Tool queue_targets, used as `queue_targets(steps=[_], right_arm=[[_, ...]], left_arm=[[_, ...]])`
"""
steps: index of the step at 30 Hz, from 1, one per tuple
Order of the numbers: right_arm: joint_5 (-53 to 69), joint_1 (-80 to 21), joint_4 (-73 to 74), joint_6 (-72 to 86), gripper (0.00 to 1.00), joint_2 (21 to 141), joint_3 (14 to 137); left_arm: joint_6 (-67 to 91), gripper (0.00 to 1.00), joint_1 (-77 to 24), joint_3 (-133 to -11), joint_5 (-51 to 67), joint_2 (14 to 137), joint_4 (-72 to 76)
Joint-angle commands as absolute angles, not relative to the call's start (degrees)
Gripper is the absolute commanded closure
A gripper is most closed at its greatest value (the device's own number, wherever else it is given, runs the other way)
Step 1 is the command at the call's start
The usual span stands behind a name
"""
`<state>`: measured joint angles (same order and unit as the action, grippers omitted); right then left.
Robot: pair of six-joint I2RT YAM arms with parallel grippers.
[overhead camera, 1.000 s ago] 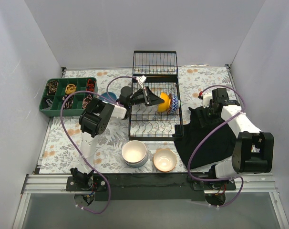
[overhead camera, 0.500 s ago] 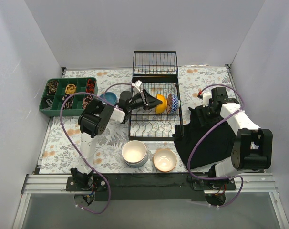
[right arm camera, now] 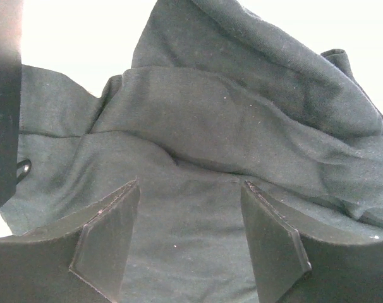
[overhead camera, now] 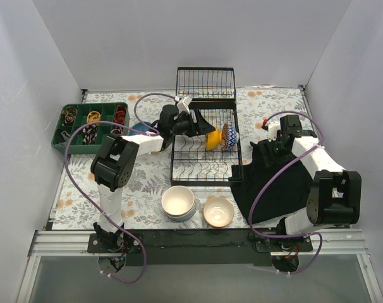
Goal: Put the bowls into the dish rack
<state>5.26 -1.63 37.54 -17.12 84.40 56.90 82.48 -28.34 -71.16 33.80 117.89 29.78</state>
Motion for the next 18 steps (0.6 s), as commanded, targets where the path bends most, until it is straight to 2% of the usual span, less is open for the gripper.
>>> queue_targets(steps=[1,4,13,18], right_arm=[[6.7,-1.9,36.8,-17.4,0.27,82.2,58.8],[6.9,-1.9,37.1,-17.3,0.27,82.1,59.5],[9.1,-1.9,35.6,-18.1,0.26,82.4,60.5],[10.8,-1.9,34.9,-19.8,0.26,83.2,61.2]], left_arm=[[67.2,0.31,-28.3,-72.5,27.9,109.5,14.3],[60.8,0.28,-28.2,-71.6,24.2,105.6,7.6],[39.7,0.28,-23.8,-72.5,9.5,92.9,-16.9],[22.8,0.31,-17.8,-72.1,8.6,88.3,-26.4]])
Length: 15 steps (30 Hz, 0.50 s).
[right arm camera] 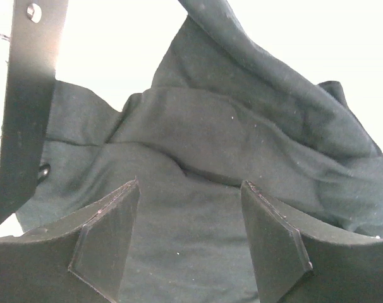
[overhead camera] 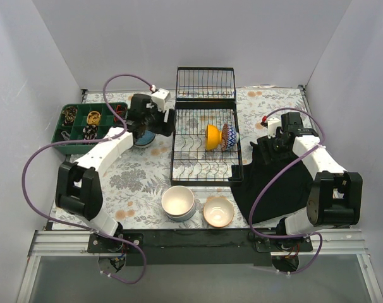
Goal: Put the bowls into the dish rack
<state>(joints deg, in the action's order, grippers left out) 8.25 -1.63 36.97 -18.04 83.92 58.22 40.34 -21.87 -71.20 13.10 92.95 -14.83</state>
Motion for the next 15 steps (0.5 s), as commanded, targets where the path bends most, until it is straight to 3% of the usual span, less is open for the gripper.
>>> queue_targets(steps=[1,6,15], right_arm=[[10.9,-1.9,34.3,-19.9,0.26,83.4,61.2],[12.8,-1.9,34.0,-18.9,0.27,83.9,61.4],[13.8,-1.9,34.4,-19.0,0.27,84.3,61.7]], left_arm=[[20.7,0.32,-17.2,-72.7,8.4,88.3,-27.8],[13.6,0.38,-15.6,-73.0,7.6,89.4,-33.9],[16.3,0.45,-15.6,-76.5,7.7,95.6,-32.7]])
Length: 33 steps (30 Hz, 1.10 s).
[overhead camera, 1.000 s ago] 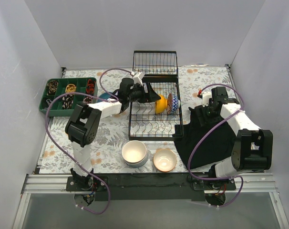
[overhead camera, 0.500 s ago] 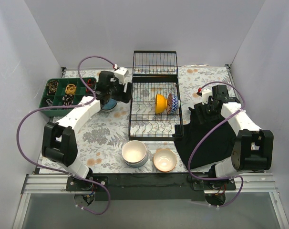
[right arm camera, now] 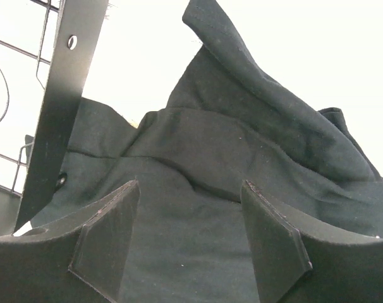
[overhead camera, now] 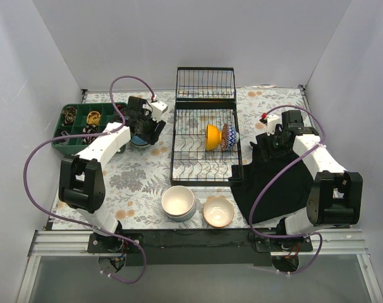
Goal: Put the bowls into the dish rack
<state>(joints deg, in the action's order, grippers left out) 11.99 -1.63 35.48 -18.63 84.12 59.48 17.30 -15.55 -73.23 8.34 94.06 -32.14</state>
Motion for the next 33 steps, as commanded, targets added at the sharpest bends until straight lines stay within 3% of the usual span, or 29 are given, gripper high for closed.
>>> queue_targets(steps=[1,11,25,33], right_arm=[[14.0,-1.9,34.3,-18.9,0.27,84.3,61.5],[14.3,-1.9,32.9,-18.0,0.27,82.9,59.2],[14.3,-1.9,32.3,-17.8,0.27,83.3,59.6],[14.6,-1.9,32.2,-17.7,0.27,83.7,59.6]], left_arm=[[16.2,0.46,-15.6,-76.7,7.4,96.2,-32.6],[15.0,0.72,-15.6,-80.9,7.8,100.2,-34.2],[13.5,0.72,-15.6,-81.2,6.2,102.3,-36.4],[14.8,0.85,-15.6,-81.2,6.7,101.7,-35.9]])
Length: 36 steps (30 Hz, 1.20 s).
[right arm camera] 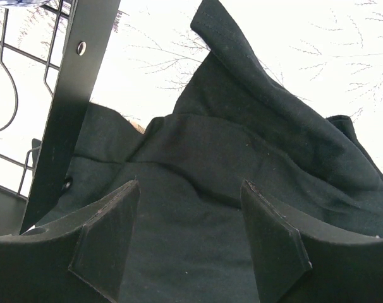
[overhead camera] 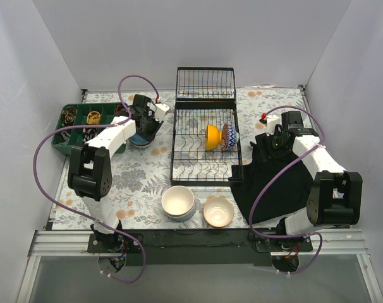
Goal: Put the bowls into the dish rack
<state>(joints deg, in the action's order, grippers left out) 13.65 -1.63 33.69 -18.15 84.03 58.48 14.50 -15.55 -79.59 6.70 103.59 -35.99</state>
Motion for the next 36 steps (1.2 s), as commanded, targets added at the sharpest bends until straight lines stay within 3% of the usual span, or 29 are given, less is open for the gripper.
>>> queue_targets(steps=[1,7,16,21,27,31,36], right_arm=[[14.6,-1.9,32.2,-17.7,0.27,83.5,59.5],[14.3,-1.8,31.7,-17.6,0.27,82.9,58.4],[14.5,-1.9,31.5,-17.0,0.27,82.4,57.5],[13.6,-1.9,32.3,-16.4,0.27,83.1,57.8],[11.6,-1.9,33.2,-16.3,0.27,83.9,60.0],[10.3,-1.9,33.9,-16.7,0.27,83.1,60.3],[8.9,-1.9,35.1,-16.8,0.27,80.6,58.1]], left_arm=[[14.8,0.87,-15.5,-81.2,6.6,101.5,-35.9],[15.0,1.00,-15.6,-81.0,6.3,100.3,-36.1],[15.2,1.00,-15.5,-89.1,6.1,96.9,-38.5],[21.4,1.00,-15.6,-95.6,19.7,94.1,-36.9],[45.5,1.00,-15.8,-86.2,44.2,91.1,-15.0],[59.9,1.00,-16.8,-72.9,51.0,91.1,3.0],[72.5,1.00,-16.8,-66.6,58.5,94.2,22.1]])
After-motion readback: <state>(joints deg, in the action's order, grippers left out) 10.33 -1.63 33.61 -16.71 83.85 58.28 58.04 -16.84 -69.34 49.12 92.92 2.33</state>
